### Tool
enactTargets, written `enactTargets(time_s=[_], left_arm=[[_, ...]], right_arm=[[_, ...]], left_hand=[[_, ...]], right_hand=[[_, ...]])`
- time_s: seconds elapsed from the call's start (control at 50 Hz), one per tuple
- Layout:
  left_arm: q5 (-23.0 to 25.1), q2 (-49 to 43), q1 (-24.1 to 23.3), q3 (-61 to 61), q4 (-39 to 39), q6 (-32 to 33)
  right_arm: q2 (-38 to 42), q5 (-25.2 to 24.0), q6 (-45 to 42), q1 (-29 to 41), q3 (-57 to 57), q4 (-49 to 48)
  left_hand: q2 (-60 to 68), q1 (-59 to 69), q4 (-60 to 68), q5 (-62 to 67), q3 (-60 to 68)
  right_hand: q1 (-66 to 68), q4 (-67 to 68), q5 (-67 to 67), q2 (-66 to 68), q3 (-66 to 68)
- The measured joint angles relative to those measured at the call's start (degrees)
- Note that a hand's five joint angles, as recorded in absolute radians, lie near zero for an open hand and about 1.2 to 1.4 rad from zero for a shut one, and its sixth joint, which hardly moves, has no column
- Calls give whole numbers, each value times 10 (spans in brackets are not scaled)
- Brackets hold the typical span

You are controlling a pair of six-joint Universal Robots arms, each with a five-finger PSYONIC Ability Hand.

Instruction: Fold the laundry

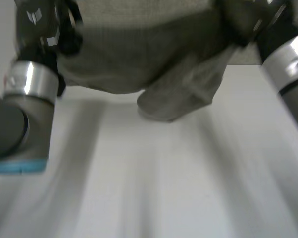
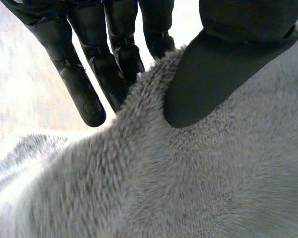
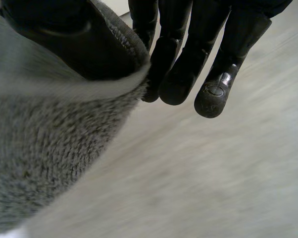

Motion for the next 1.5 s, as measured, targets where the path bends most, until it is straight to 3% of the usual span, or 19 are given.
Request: enactTargets(time_s=[0.18,0.36,0.48,0.52,0.62,0.82,0.98,1.08,1.32,1.5], left_arm=[[9,-14,17,-214,28,9],[53,-67,22,-278,-20,82],[72,-65,14,-265,-101,153],[74,-60,13,-253,-124,168],[76,-51,18,-207,-170,192],[94,-55,90,-111,-204,200],[190,-107,117,-59,-205,200],[224,-148,119,-25,-216,214],[225,-232,123,60,-247,292],[224,-291,123,110,-274,316]], right_arm=[[115,-42,-41,6,88,141],[182,-39,-146,0,105,259],[176,-39,-167,-3,104,286],[172,-39,-164,-5,106,284],[166,-39,-155,-6,117,267],[168,-40,-150,-9,141,240],[173,-40,-151,-10,148,226],[174,-40,-152,-10,152,221],[175,-40,-152,-10,155,217],[175,-40,-152,-10,156,217]], left_hand=[[0,0,0,0,0],[-56,-17,-56,-10,-55],[-446,-407,-446,-410,-445],[-528,-488,-528,-482,-527],[-589,-548,-588,-535,-588],[-600,-559,-601,-541,-599],[-574,-536,-575,-538,-574],[-528,-488,-529,-489,-527],[-401,-362,-402,-363,-400],[-472,-432,-473,-436,-471]], right_hand=[[2,0,0,0,1],[2,0,0,0,1],[2,0,-1,0,1],[2,0,-2,0,1],[2,0,-2,0,1],[2,-1,-17,-2,0],[-1,-15,-36,-23,-18],[-15,-23,-43,-31,-26],[-34,-39,-57,-45,-41],[-41,-47,-64,-52,-49]])
